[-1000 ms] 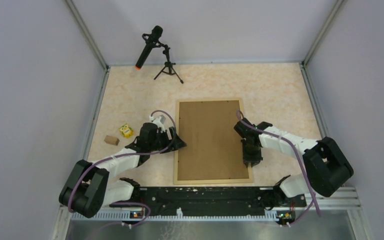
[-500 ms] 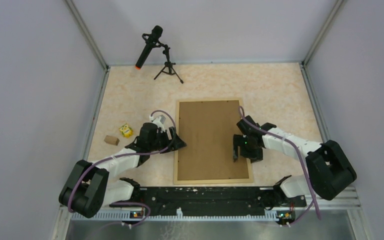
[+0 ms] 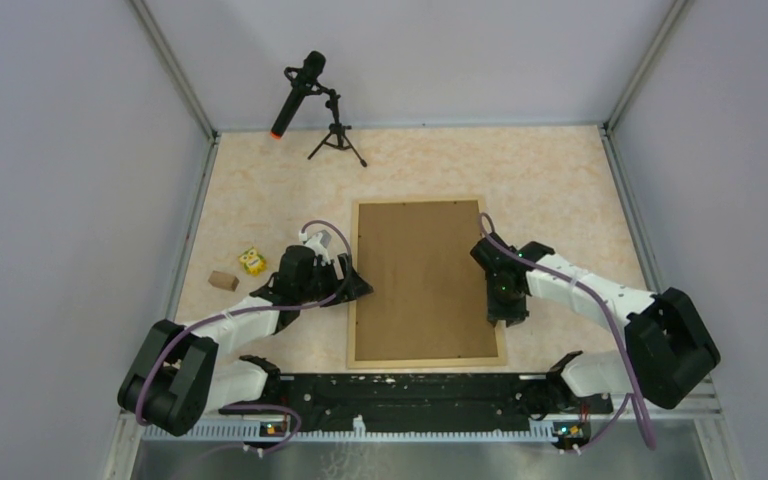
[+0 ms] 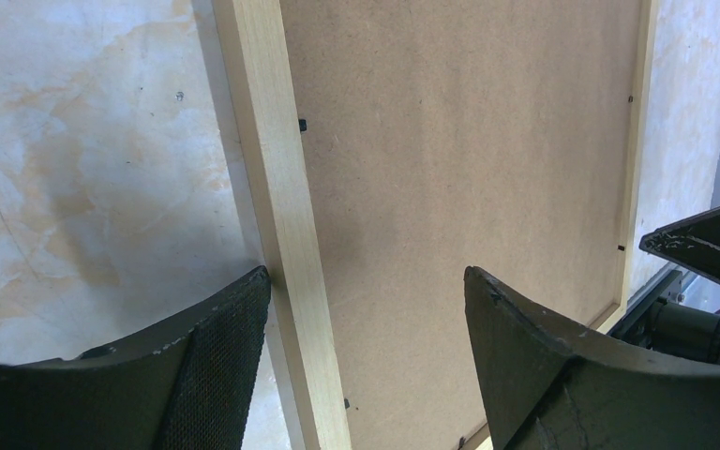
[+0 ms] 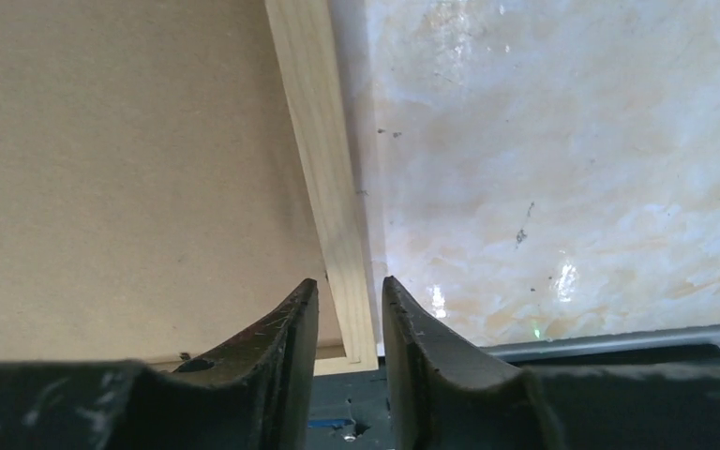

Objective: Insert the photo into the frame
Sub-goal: Install the photo frame at the center of the board, then adjust the photo frame at the center of the board.

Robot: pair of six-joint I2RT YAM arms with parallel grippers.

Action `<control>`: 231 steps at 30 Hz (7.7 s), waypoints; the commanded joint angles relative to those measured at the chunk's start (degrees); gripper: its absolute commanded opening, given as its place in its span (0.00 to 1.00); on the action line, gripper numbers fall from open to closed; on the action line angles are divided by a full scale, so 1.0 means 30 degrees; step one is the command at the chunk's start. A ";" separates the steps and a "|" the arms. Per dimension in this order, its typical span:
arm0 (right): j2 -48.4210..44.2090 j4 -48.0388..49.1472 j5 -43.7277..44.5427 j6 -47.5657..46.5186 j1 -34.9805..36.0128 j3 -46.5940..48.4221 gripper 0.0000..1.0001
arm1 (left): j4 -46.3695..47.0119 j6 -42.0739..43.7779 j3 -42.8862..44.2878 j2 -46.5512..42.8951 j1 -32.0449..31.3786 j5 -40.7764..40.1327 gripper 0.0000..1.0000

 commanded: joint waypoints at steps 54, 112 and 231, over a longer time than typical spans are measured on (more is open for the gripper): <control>0.0804 -0.0120 -0.0066 0.0321 0.0972 -0.0614 0.22 | -0.0434 0.0214 -0.0452 -0.0131 0.0079 0.0060 0.80; 0.7927 0.5757 -0.4009 -0.5909 -0.0694 0.4297 0.46 | -0.0522 0.0324 -0.0365 -0.0005 0.0167 0.0236 0.81; 0.5939 0.7500 -0.3481 -0.4894 -0.3847 0.5075 0.74 | -0.1778 0.0666 0.0165 0.0101 0.0196 0.3210 0.97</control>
